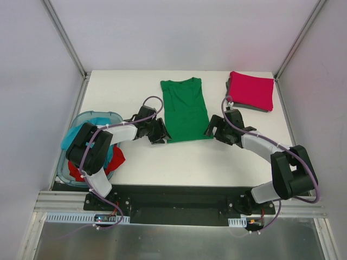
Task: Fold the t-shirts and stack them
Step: Grab one side of the 2/3 rectangular tshirt with both arms
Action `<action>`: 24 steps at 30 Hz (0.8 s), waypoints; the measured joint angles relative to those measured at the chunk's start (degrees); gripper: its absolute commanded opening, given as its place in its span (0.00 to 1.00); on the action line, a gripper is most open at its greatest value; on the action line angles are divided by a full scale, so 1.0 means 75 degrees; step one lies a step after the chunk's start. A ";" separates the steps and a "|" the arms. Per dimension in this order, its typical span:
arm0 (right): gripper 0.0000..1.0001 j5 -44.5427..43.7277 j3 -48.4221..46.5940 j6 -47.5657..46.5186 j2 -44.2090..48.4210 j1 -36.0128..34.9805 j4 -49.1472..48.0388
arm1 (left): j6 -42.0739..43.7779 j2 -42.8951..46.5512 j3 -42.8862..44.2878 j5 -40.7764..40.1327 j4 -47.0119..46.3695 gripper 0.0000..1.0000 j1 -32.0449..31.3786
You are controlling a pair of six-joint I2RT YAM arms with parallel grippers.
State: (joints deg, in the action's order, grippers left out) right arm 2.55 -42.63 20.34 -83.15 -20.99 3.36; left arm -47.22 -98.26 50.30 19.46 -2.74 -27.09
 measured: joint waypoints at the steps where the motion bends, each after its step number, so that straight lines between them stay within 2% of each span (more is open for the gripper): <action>1: 0.96 -0.0023 0.0023 0.0047 0.0000 0.0000 -0.0044 | -0.0023 -0.0041 0.0000 -0.0015 -0.0020 0.38 -0.0009; 3: 0.96 -0.0064 0.0047 0.0125 -0.0009 0.0003 -0.0082 | -0.0070 -0.0119 0.0006 0.0000 -0.0111 0.30 -0.0047; 5: 0.96 -0.0096 0.0050 0.0195 -0.0032 0.0003 -0.0125 | -0.0137 -0.0213 0.0012 -0.0015 -0.0187 0.18 -0.0067; 7: 0.97 -0.0114 0.0050 0.0254 -0.0082 0.0003 -0.0178 | -0.0184 -0.0306 0.0020 -0.0017 -0.0239 0.00 -0.0093; 13: 0.99 -0.0143 0.0050 0.0393 -0.0291 0.0003 -0.0192 | -0.0239 -0.0449 0.0047 0.0009 -0.0338 0.00 -0.0096; 19: 0.81 -0.0169 -0.0017 0.0498 -0.0481 0.0009 -0.0274 | -0.0236 -0.0449 0.0047 0.0000 -0.0341 0.00 -0.0099; 24: 0.57 -0.0210 -0.0280 0.0685 -0.0892 0.0023 -0.0449 | -0.0233 -0.0446 0.0047 -0.0006 -0.0344 0.00 -0.0099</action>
State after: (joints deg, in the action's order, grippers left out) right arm 0.97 -44.73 25.47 -89.84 -20.82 -0.01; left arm -48.97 -101.60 50.65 19.42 -5.32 -27.83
